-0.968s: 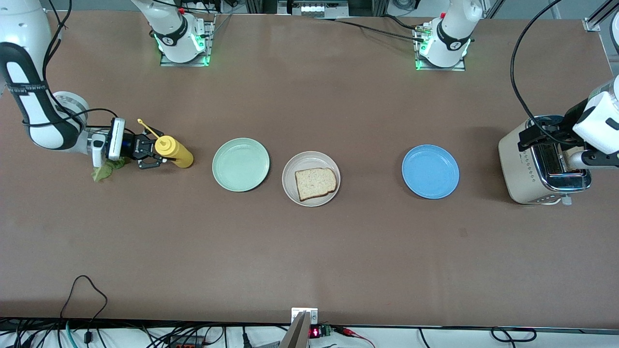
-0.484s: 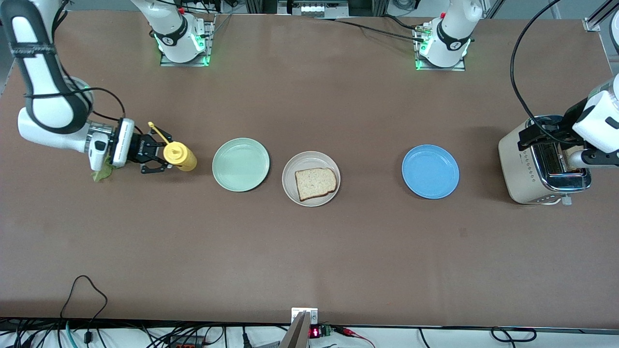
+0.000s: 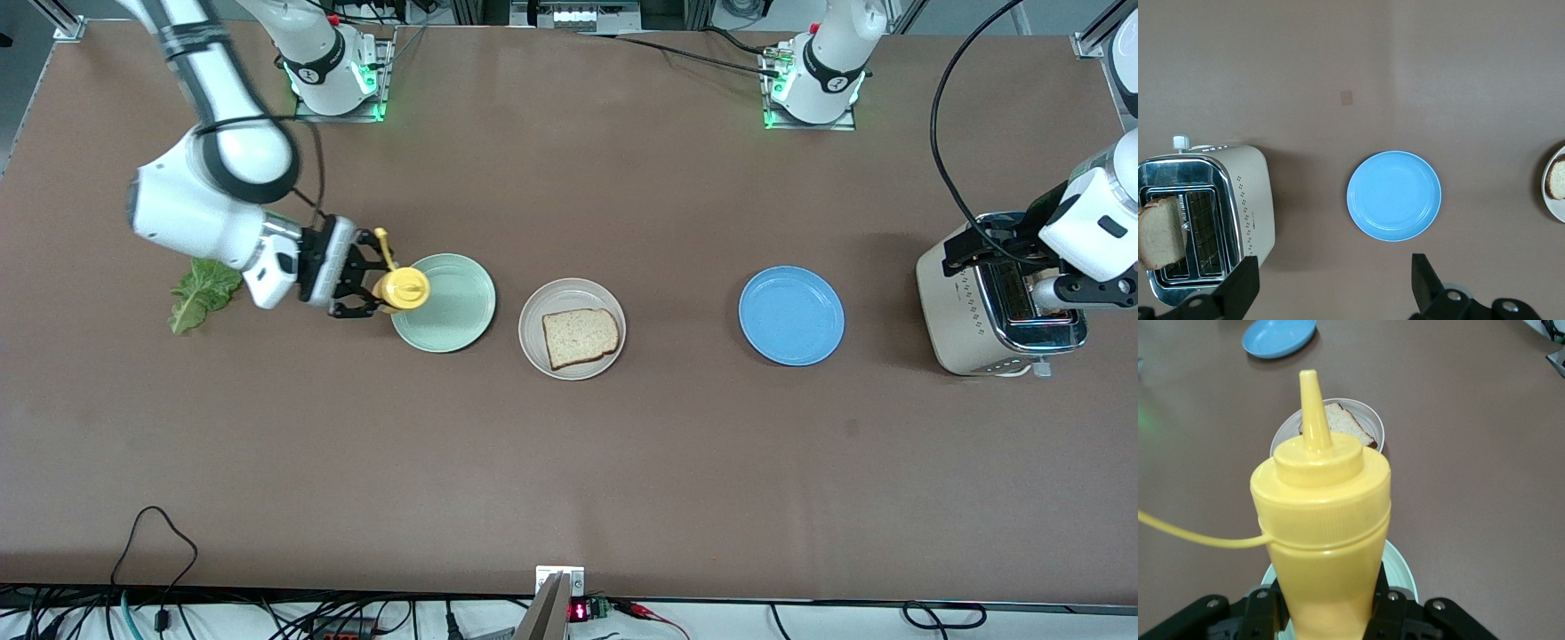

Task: Make sandwich in beige plate with both arms
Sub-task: 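Lift the yellow bottle and tilt it over the bread with the right gripper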

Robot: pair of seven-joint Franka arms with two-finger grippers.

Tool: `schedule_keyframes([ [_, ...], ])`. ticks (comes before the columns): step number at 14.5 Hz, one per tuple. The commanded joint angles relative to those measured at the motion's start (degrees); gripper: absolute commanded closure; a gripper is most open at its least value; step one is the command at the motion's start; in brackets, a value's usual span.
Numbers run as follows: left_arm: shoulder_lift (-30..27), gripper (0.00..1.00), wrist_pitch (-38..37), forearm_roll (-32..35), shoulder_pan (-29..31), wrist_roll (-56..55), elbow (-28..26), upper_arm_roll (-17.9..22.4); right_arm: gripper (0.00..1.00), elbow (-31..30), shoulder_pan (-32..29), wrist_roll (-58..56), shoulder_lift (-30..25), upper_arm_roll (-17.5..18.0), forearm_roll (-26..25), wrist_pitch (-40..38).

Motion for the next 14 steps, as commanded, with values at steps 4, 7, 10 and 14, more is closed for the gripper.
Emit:
schedule_keyframes([
  [4, -0.83, 0.00, 0.66, -0.82, 2.43, 0.27, -1.30, -0.98, 1.00, 6.20, 10.22, 32.54, 2.02, -0.09, -28.81, 3.16],
  [7, -1.01, 0.00, 0.48, -0.64, 8.42, 0.44, -1.30, -7.49, 1.00, 8.74, 15.06, 43.37, 5.01, -0.09, -37.36, 3.07],
  [10, -1.53, 0.00, -0.39, -0.20, 8.34, -0.35, -1.47, -8.02, 1.00, 12.43, 18.75, 53.04, 9.40, -0.17, -47.20, 2.72],
  [14, -2.77, 0.00, -1.19, -0.11, 8.95, -0.52, -1.56, -7.93, 1.00, 16.30, 23.32, 62.71, 15.46, -0.53, -58.88, 1.76],
])
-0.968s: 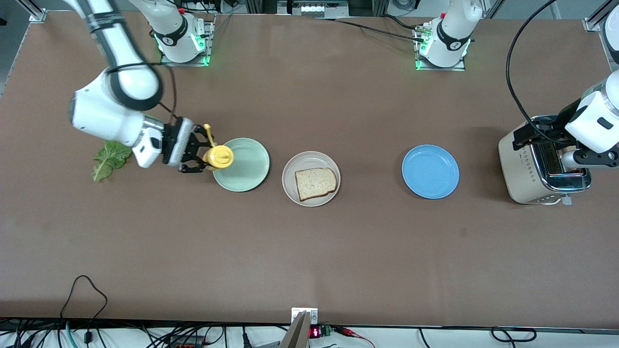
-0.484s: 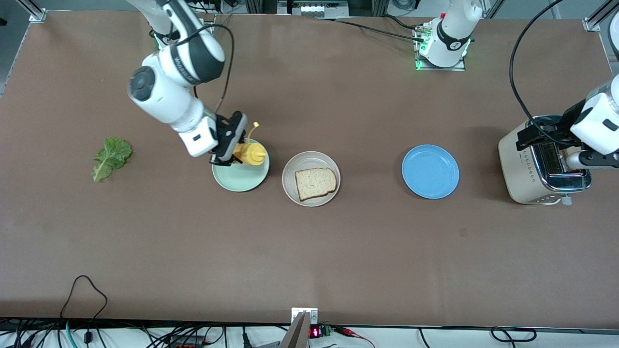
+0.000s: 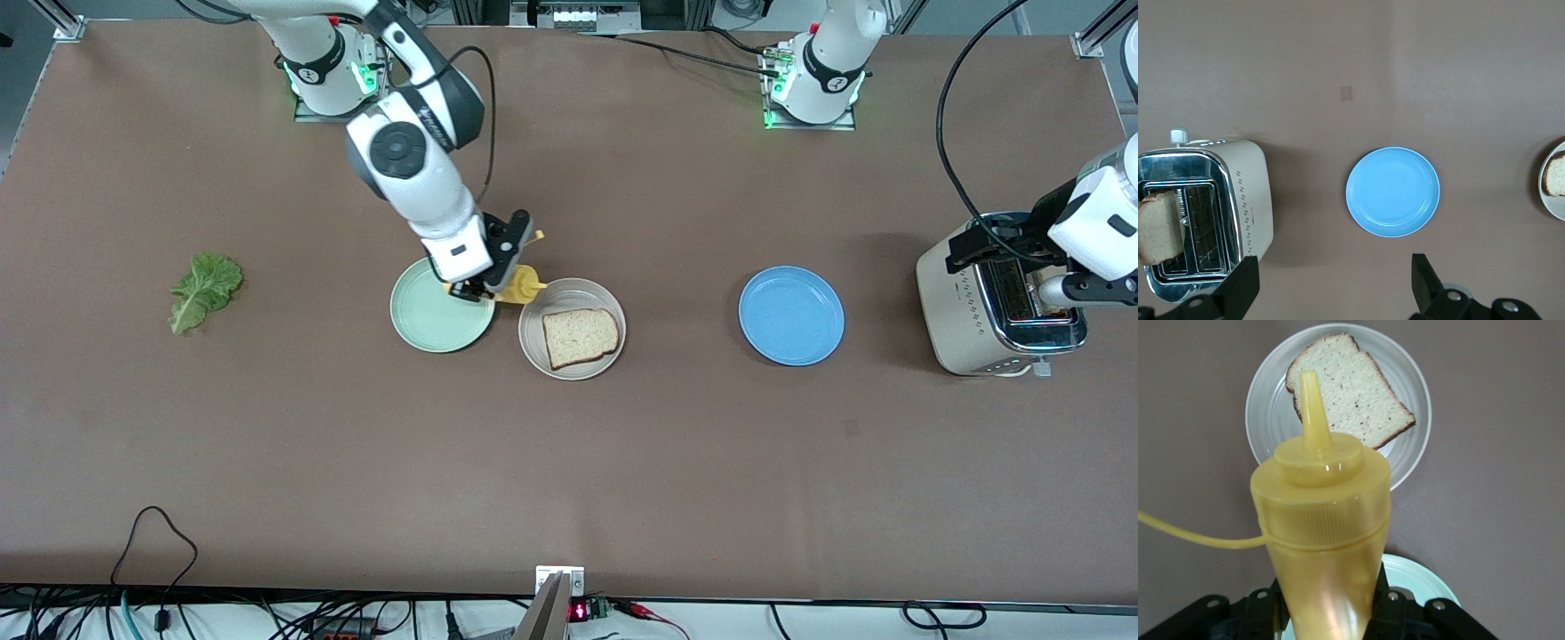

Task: Make sandwich in beige plate with both arms
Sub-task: 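Lift the yellow bottle and tilt it over the bread with the right gripper, then carry the yellow bottle back beside the lettuce with the right gripper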

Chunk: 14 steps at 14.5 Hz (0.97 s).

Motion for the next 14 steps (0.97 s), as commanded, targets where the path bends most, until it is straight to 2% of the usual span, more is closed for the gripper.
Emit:
schedule_keyframes([
  [1, -2.16, 0.00, -0.54, -0.12, 1.50, -0.46, -1.30, -0.86, 1.00, 5.19, 3.08, 6.45, 4.51, -0.76, -7.54, -2.61],
  [3, -3.12, 0.00, -0.28, -0.03, 1.68, -0.38, -2.52, -0.95, 1.00, 8.09, 4.22, 7.44, 6.36, -1.02, -9.14, -5.42],
  [6, -7.08, 0.00, 2.61, 0.06, 1.59, -0.38, -8.67, -1.21, 0.99, 10.47, 7.73, 7.53, 8.12, -4.35, -9.14, -6.49],
  [8, -7.09, 0.00, 2.62, 0.67, 1.51, -0.11, -8.60, -1.30, 0.99, 10.57, 8.18, 7.53, 8.21, -4.98, -9.14, -6.49],
  [10, -7.17, 0.00, 2.27, 2.16, 1.42, -0.11, -8.34, -1.39, 0.99, 10.57, 7.14, 7.27, 7.17, -4.98, -8.97, -7.44],
  [13, -7.17, 0.00, 2.18, 1.90, 1.77, 0.41, -7.46, -1.03, 0.99, 8.99, 0.91, 5.43, 2.69, -4.54, -7.74, -9.03],
  [14, -7.00, 0.00, 2.09, 1.47, 1.77, 0.42, -7.11, -0.69, 0.99, 7.94, -1.29, 2.55, 0.76, -3.93, -3.91, -9.56],
])
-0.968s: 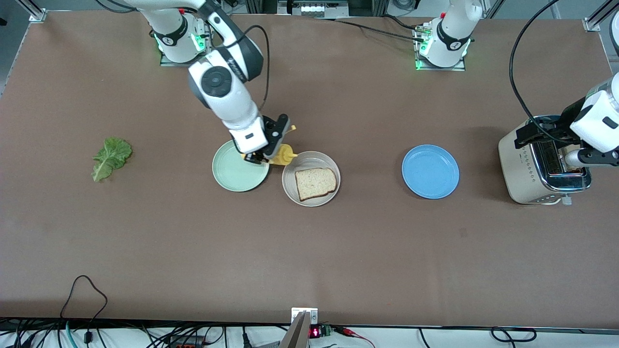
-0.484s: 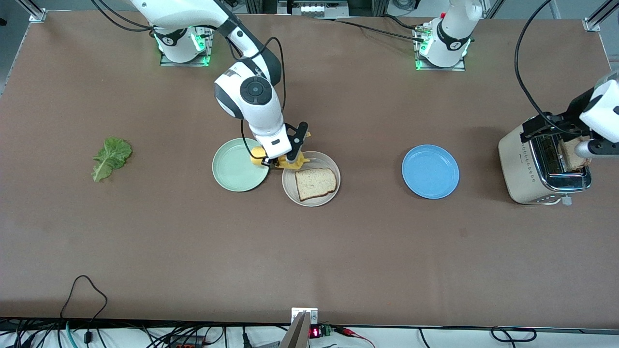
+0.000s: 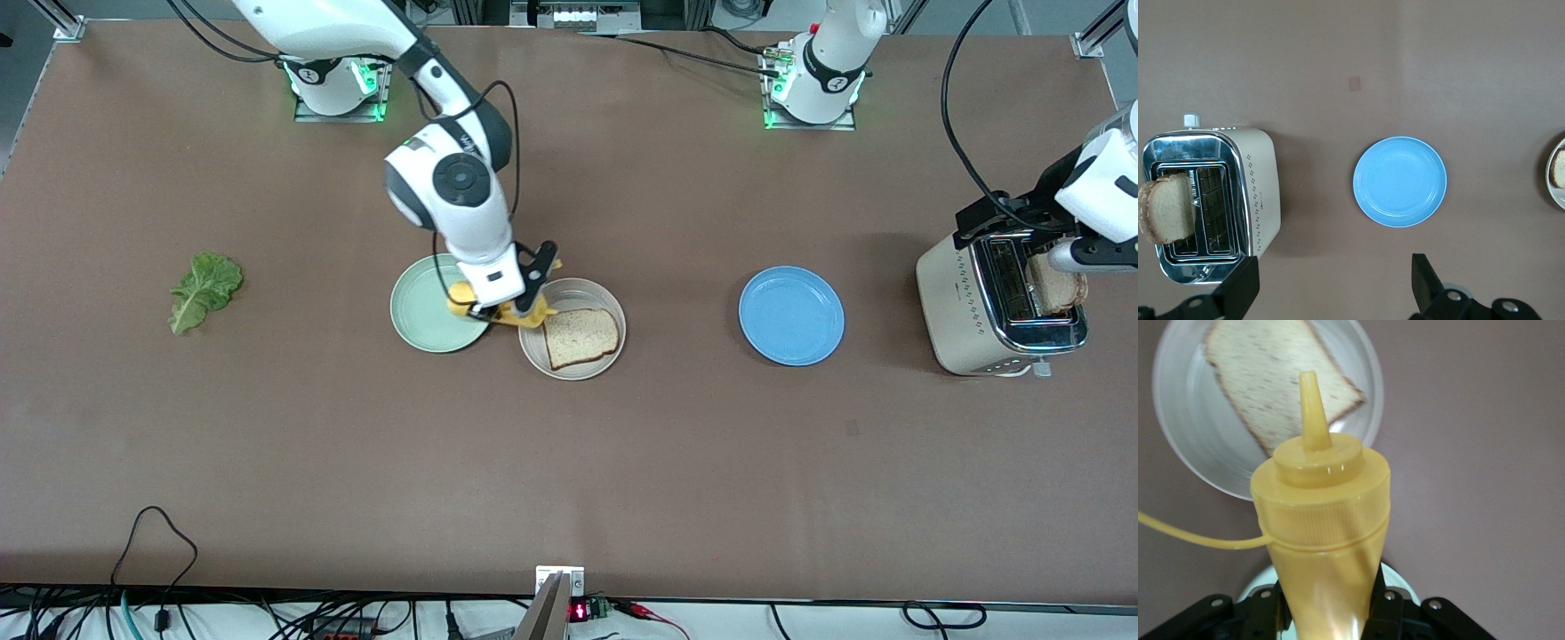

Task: Make sandwich in beige plate with both arms
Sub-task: 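Carry the yellow bottle back beside the lettuce with the right gripper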

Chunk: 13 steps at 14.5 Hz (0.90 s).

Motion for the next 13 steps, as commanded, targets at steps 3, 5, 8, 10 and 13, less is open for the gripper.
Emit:
schedule_keyframes([
  [3, -0.46, 0.00, 1.19, 0.49, 0.45, -0.91, 0.73, -0.61, 0.99, -7.33, -14.34, -21.74, -10.88, 3.56, 18.67, -2.73],
  [5, 0.77, 0.00, 1.02, 0.57, 0.45, -1.96, 2.05, -0.61, 0.99, -9.98, -20.15, -32.65, -14.75, 3.66, 26.67, -6.32],
  [8, 0.60, 0.00, -0.29, 0.84, 0.63, -1.09, 2.84, -0.34, 0.99, -13.84, -27.80, -47.94, -19.06, 3.66, 38.01, -10.81],
  [10, 0.33, 0.00, -2.59, 0.31, 0.89, -0.30, 3.02, -0.08, 0.99, -16.74, -34.73, -62.68, -19.68, 3.66, 48.19, -14.23],
  [13, 0.33, 0.00, -1.37, 0.31, 0.89, -0.39, 2.67, -0.61, 0.99, -20.17, -41.78, -80.29, -18.81, 3.57, 55.35, -16.35],
])
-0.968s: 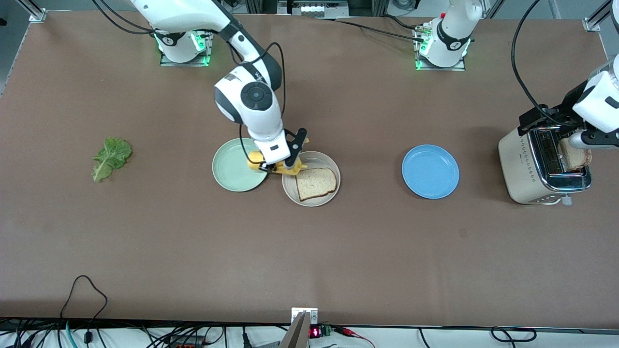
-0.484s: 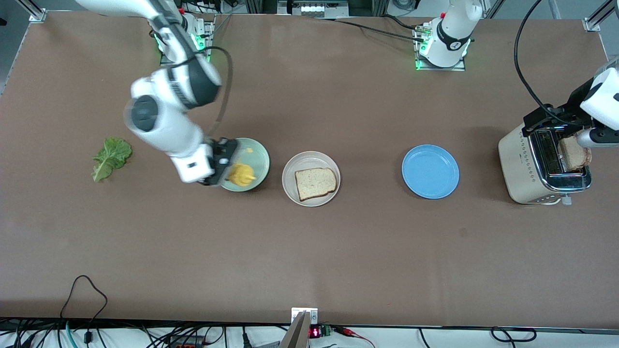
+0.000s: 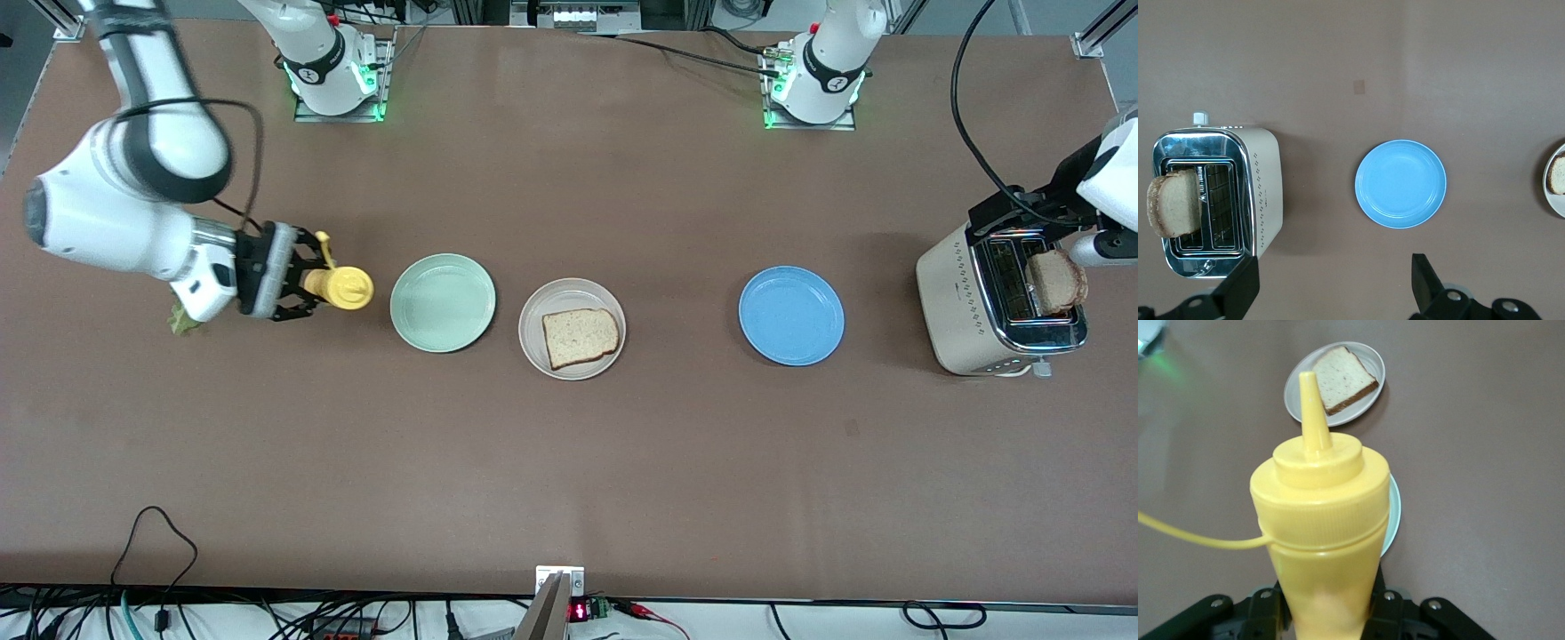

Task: Make sandwich in beige plate with both arms
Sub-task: 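Carry the yellow bottle back beside the lettuce with the right gripper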

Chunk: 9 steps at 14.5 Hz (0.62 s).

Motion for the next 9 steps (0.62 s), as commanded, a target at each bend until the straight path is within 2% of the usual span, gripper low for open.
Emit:
schedule_keyframes([
  [1, 0.29, 0.00, 1.30, 0.40, 0.69, 0.68, 0.80, -0.60, 0.99, -3.66, -6.56, -13.53, -0.24, 1.56, 5.87, -2.18],
  [6, -0.85, 0.00, 0.96, 0.67, 0.60, 0.68, 0.62, -0.78, 0.99, -5.08, -14.56, -36.04, 7.92, 1.47, 15.36, -5.96],
  [9, -1.20, 0.00, 0.52, 0.75, 0.51, 0.68, 0.53, -0.78, 0.98, -4.99, -17.90, -43.88, 13.63, 1.47, 19.06, -8.33],
])
